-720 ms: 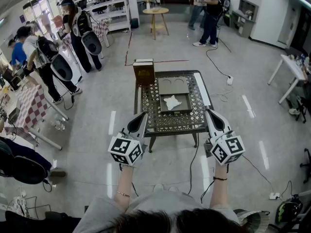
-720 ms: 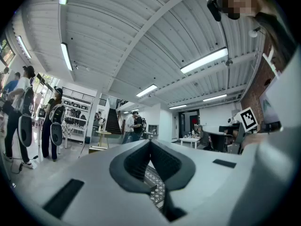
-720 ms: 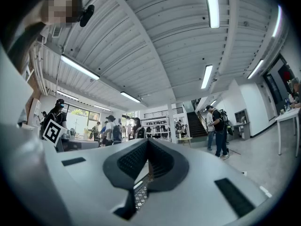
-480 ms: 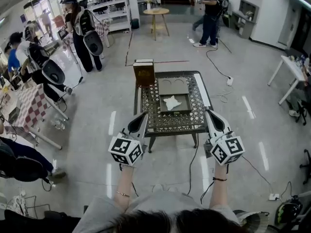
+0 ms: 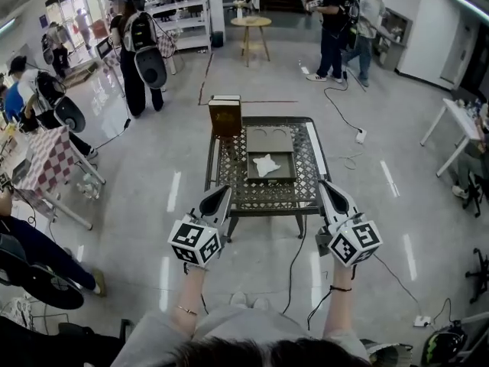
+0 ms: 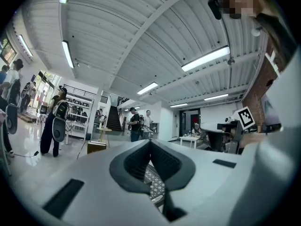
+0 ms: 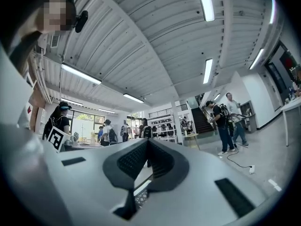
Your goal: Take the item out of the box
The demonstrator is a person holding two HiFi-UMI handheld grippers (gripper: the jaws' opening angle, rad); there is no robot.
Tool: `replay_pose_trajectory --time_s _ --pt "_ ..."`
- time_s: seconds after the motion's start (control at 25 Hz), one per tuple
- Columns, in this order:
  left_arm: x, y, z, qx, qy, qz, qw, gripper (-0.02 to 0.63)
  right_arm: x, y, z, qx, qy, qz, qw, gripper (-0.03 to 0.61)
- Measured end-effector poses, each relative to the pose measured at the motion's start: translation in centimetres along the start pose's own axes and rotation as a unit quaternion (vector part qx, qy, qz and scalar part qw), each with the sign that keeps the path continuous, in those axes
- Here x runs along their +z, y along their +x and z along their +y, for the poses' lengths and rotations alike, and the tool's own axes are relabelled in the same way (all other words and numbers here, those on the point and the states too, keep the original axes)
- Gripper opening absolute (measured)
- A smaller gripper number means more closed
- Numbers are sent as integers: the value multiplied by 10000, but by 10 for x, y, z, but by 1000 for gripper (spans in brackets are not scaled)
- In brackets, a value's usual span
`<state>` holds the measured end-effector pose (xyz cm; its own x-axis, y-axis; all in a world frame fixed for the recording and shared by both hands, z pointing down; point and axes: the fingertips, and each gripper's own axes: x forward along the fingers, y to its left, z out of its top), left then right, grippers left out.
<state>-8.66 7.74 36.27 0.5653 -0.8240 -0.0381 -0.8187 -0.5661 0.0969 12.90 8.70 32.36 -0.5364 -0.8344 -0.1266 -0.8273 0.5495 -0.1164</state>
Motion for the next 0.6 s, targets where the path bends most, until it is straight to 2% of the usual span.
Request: replay_pose_trajectory --time_s 0.28,0.6 --pt "-4 -1 -6 102 -100 -11 9999 17 -4 4 -6 38 137 3 9999 20" --pt "-9 29 22 109 -116 37 9999 17 -16 34 -22 38 227 68 9997 20"
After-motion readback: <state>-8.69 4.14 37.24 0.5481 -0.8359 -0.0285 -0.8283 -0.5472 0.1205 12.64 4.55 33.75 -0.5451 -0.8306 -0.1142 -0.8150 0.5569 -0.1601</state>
